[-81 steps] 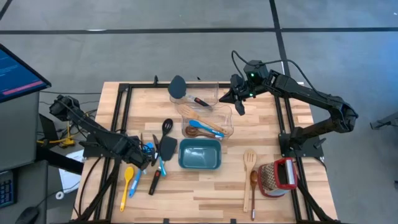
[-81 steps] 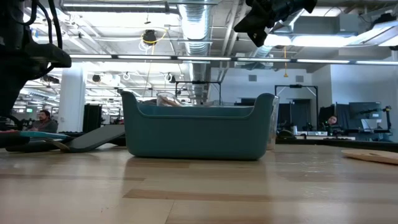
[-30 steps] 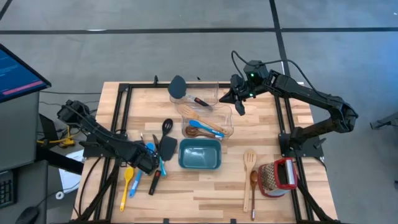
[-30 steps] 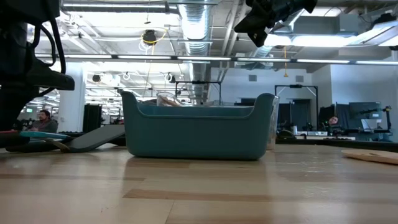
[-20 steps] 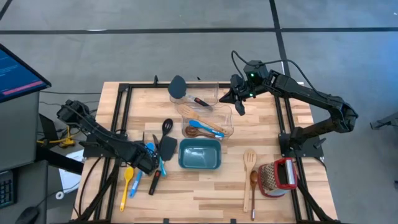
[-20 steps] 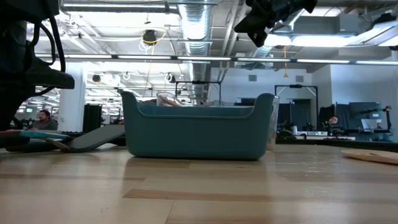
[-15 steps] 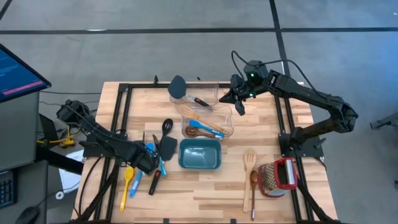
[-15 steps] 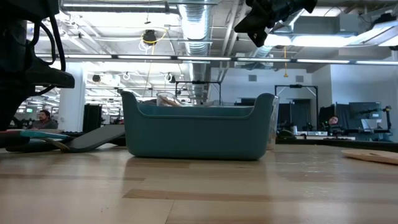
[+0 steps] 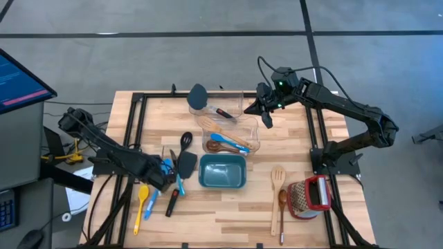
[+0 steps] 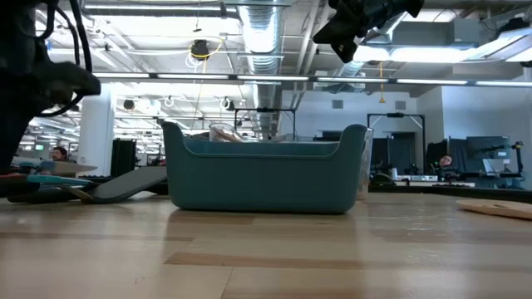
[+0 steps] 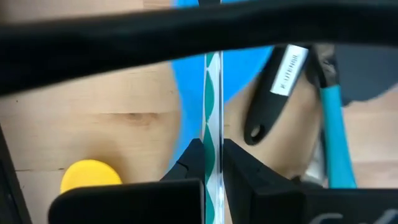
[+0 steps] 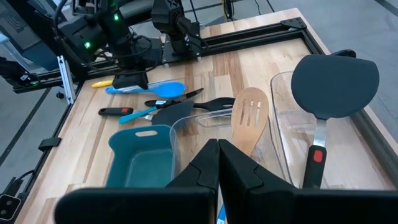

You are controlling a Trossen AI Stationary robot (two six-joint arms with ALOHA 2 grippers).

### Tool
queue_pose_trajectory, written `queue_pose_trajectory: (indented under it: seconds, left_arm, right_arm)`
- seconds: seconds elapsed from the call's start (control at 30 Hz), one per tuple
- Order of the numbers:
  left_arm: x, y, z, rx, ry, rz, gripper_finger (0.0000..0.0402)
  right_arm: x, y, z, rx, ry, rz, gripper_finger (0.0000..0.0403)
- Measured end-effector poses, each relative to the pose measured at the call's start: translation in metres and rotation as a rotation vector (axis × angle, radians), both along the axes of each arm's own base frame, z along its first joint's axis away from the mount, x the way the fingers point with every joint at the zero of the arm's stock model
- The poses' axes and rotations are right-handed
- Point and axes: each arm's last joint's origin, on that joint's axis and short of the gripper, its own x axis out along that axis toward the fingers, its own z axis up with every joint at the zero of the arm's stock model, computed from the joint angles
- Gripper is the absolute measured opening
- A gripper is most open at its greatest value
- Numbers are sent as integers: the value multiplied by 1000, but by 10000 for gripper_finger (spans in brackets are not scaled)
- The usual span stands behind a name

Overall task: Pick & Place Kitchen Items
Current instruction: Put the patterned blue table knife into the blue bin

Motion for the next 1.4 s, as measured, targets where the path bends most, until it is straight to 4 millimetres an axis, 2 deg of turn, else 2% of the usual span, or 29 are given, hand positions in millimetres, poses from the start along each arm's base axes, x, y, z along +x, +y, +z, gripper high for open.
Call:
queue_pose_trajectory:
  seconds: [0.4,0.67,0.77,0.9,1.03,1.2,1.4]
  left_arm:
    - [-13,11,34,28,-213,-259,8]
    - [-28,23,61,82,-437,-347,8]
    - [-28,26,72,174,-557,-384,8]
    - [-20,28,87,403,-737,-400,8]
    - [-7,30,99,590,-840,-404,8]
    - [17,34,104,748,-858,-467,8]
    - [47,43,96,837,-754,-570,8]
  right_arm:
    - [0,0,0,-1,0,1,0]
    - [0,0,0,1,0,0,0]
    - [0,0,0,1,1,-1,0]
    - [0,0,0,18,5,-9,0]
    - [-1,0,-1,39,17,-17,0]
    - [-3,1,3,62,39,-22,0]
    - [-7,4,23,66,47,-22,0]
